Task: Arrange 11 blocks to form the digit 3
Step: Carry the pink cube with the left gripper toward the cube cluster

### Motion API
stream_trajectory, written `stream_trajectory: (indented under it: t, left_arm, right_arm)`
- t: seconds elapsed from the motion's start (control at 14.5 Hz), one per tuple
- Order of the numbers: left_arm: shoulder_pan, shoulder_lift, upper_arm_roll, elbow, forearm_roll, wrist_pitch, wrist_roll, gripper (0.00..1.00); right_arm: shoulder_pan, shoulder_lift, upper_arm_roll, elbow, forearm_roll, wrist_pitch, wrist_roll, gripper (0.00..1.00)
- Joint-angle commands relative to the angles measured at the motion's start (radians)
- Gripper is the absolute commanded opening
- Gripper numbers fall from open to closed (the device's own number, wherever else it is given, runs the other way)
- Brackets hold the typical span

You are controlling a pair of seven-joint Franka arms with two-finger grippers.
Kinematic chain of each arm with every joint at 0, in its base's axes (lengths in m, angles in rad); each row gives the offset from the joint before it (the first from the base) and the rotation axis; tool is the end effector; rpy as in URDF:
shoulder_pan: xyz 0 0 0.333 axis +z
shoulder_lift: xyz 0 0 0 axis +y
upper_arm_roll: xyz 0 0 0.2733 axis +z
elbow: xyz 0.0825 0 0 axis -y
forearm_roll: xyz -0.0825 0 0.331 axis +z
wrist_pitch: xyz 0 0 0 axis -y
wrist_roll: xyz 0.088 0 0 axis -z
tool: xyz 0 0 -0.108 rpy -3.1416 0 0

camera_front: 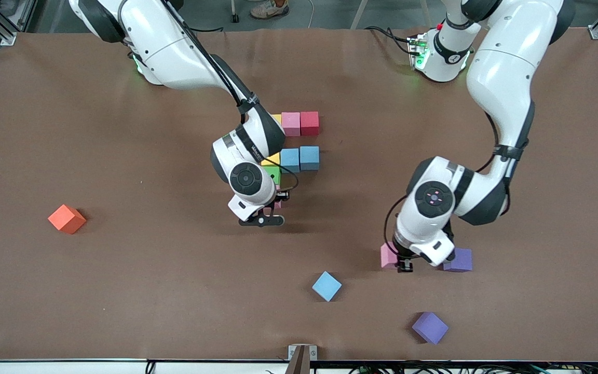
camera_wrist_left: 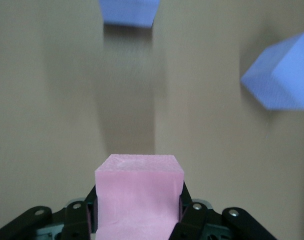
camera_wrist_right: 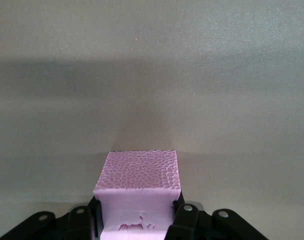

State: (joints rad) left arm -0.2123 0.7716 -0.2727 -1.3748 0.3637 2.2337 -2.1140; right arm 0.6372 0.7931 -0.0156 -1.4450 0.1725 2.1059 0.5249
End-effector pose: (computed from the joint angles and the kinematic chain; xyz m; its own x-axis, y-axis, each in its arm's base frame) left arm 0.6159 -0.2679 0.2738 0.0606 0.9971 0.0460 0.9851 -0.0671 0.1581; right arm 0.5122 0.3790 0.2078 0.9836 0.0062 -0.1804 -0.0008 -0.9993 -0.0387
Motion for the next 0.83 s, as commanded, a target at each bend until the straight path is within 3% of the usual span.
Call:
stream_trajectory:
  t: [0.0,0.41,0.76]
  left_arm:
    - [-0.044,-0.011,0.007,0.005,-0.014,-0.025,-0.044,0.27]
    - [-0.134,-0.008,0.007,0.005,-0.02,-0.052,-0.102,0.27]
    - [-0.202,0.006,0.009,0.013,-0.02,-0.049,-0.273,0.27]
  right_arm:
    - [0.016,-0.014,-0.006,-0.054,0.022,0.003,0.007,0.46]
    - [0.015,-0.018,-0.006,-0.061,0.022,0.002,0.007,0.48]
    - [0.015,-0.018,-0.006,-0.064,0.022,-0.001,0.007,0.48]
